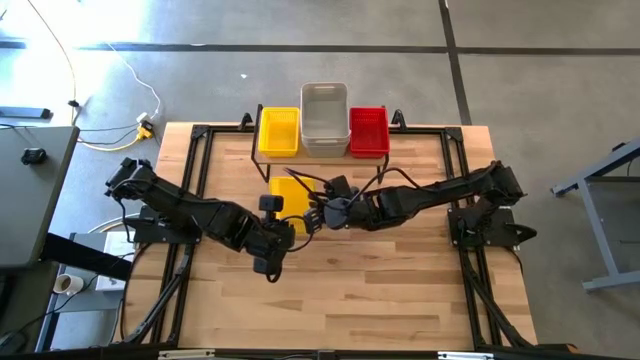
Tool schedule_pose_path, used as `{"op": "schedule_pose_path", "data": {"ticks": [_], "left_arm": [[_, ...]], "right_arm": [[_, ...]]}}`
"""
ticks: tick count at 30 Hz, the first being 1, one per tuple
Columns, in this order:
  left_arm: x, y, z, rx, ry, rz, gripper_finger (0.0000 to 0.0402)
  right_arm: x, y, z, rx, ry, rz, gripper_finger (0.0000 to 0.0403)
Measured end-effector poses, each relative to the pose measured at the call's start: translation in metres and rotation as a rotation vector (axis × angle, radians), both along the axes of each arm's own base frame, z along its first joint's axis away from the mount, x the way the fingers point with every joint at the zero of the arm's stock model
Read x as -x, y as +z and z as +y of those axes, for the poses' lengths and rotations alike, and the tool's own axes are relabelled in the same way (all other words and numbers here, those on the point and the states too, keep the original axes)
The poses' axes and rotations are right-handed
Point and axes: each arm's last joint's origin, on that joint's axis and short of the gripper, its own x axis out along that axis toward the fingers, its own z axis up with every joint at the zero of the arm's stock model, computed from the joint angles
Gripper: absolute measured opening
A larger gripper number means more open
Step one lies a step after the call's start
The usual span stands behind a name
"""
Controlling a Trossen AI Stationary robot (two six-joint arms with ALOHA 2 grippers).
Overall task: Stack baskets on shelf by color
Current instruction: Stack the yellow bin on top of the yellow bins on the shelf
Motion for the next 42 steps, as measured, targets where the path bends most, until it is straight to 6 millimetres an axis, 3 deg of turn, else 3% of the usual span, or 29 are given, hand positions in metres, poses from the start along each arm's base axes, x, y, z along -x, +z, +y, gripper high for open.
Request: {"op": "schedule_pose_path", "data": {"ticks": [10,21,30,42], "left_arm": [[0.001,0.000,-0.003,-0.013,-0.011,0.001,0.0004],[0.007,-0.001,-0.014,-0.015,-0.005,0.005,0.0001],[0.015,0.004,-0.014,-0.008,0.018,0.011,0.0001],[0.045,0.041,-0.002,-0.006,0.051,-0.140,0.0001]], "right_arm": [[-0.001,0.001,-0.001,0.053,0.030,0.016,0.0007],[0.000,0.004,-0.008,0.090,0.046,0.031,0.0120],[0.015,0.024,-0.016,0.115,0.048,0.016,0.0151],[0.054,0.069,-0.024,0.203,0.106,-0.039,0.0151]]}}
